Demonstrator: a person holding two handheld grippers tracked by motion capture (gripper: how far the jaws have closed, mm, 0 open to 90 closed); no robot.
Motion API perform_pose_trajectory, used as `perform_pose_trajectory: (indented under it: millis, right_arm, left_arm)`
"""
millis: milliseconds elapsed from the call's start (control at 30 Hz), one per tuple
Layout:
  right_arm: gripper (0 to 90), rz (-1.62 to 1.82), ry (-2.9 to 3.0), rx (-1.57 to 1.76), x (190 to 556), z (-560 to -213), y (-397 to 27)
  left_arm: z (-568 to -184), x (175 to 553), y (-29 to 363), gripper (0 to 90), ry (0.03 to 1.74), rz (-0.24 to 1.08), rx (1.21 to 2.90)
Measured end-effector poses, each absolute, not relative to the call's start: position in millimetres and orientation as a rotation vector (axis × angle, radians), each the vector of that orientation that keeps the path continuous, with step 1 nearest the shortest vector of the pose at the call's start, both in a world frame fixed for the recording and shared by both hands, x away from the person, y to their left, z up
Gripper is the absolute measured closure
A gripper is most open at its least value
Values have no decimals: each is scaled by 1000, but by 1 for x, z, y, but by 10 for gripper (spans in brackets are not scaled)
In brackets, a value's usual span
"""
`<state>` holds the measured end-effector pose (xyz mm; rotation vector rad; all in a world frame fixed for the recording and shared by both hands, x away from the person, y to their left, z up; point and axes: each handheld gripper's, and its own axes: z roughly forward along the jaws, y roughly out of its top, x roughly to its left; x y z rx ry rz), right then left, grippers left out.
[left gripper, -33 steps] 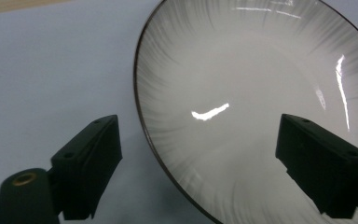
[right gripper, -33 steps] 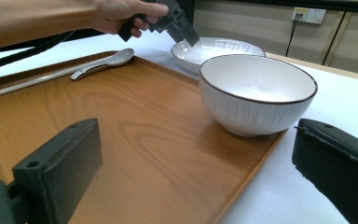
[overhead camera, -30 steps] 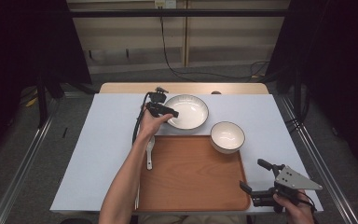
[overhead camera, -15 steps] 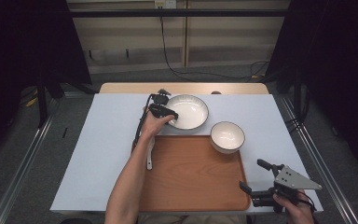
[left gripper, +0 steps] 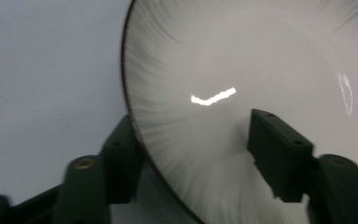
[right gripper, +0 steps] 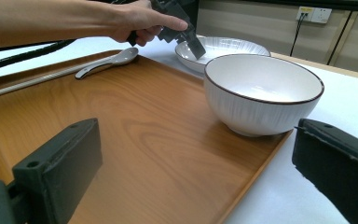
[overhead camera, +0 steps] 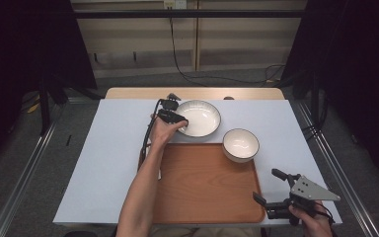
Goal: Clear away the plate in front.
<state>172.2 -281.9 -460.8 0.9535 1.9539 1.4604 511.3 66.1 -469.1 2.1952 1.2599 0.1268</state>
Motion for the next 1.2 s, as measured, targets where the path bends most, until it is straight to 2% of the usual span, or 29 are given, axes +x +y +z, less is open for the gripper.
perform_pose_trajectory:
  millis: [67, 233, 433, 600, 767, 967, 1100, 1200]
  right_arm:
    - [10, 1453, 1958, 953, 172, -462, -281]
    - [10, 1449, 1955, 955, 173, -461, -281]
    - [10, 1452, 1956, 953, 172, -461, -281]
    - [10, 1451, 1952, 954, 173, -462, -282]
    - [10, 1434, 1934, 967, 173, -462, -284]
    - [10, 1436, 1936, 970, 172, -462, -284]
    - [10, 1437, 1935, 971, 172, -462, -285]
    - [10, 1438, 1935, 966, 171, -461, -285]
  left_arm:
    - [-470, 512, 71, 528, 1285, 106, 2159]
    - [-470, 515, 73, 581, 1335, 71, 2120]
    - [-471, 519, 73, 593, 1382, 44, 2075]
    - [-475, 521, 87, 721, 1442, -70, 1942]
    - [-481, 523, 99, 779, 1438, -166, 1862]
    - [-482, 523, 100, 818, 1450, -222, 1772]
    - [-480, 523, 92, 799, 1433, -165, 1834]
    - [-484, 523, 95, 810, 1449, -204, 1794]
